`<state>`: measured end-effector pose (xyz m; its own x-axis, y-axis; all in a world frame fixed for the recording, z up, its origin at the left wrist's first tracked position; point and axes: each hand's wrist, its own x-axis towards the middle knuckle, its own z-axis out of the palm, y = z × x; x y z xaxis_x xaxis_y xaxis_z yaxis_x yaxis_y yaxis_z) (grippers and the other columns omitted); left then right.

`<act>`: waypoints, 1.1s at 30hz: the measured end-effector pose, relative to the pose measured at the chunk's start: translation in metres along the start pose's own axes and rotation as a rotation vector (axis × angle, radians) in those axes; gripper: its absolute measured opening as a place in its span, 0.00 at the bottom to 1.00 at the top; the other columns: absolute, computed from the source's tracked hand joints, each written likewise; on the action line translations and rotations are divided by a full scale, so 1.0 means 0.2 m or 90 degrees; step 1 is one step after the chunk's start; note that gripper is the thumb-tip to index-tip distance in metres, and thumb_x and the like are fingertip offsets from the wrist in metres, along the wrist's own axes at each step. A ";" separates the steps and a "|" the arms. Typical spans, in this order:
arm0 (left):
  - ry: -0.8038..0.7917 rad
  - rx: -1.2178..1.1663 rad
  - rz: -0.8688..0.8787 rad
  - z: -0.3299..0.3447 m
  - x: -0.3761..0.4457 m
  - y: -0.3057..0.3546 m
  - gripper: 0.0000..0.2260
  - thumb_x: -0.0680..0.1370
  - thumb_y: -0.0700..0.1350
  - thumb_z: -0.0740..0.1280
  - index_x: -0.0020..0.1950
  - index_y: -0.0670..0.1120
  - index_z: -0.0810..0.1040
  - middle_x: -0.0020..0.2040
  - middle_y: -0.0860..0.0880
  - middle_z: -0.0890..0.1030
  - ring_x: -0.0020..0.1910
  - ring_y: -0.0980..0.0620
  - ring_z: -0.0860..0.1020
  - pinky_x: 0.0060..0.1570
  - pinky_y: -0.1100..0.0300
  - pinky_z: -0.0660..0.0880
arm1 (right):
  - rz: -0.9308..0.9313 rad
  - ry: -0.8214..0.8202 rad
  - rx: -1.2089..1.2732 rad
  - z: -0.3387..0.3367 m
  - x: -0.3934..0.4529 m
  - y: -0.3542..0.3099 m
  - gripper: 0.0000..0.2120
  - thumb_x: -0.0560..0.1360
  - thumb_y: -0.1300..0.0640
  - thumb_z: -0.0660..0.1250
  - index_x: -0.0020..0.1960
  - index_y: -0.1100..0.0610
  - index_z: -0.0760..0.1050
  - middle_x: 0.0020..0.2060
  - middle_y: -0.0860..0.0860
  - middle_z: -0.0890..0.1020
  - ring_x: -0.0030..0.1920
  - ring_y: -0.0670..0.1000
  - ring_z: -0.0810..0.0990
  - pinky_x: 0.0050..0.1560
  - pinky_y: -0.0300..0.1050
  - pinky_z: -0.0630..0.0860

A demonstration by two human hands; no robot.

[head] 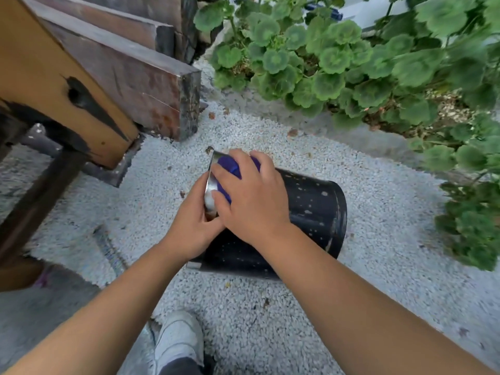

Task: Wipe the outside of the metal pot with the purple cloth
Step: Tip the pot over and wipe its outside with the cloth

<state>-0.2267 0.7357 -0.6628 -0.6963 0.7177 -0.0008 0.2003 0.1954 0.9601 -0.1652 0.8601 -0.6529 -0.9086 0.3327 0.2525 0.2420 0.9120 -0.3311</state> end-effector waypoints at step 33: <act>0.173 0.166 -0.099 -0.08 0.10 -0.44 0.22 0.78 0.62 0.54 0.67 0.55 0.72 0.53 0.65 0.77 0.50 0.71 0.74 0.45 0.80 0.65 | 0.101 -0.072 0.044 0.17 0.02 0.23 0.22 0.70 0.55 0.67 0.65 0.48 0.74 0.61 0.48 0.78 0.59 0.56 0.74 0.53 0.51 0.76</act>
<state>-0.2696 0.7226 -0.7436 -0.8820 0.4702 -0.0333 0.2219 0.4764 0.8508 -0.1689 0.8945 -0.6981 -0.8944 0.4381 0.0904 0.3643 0.8307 -0.4210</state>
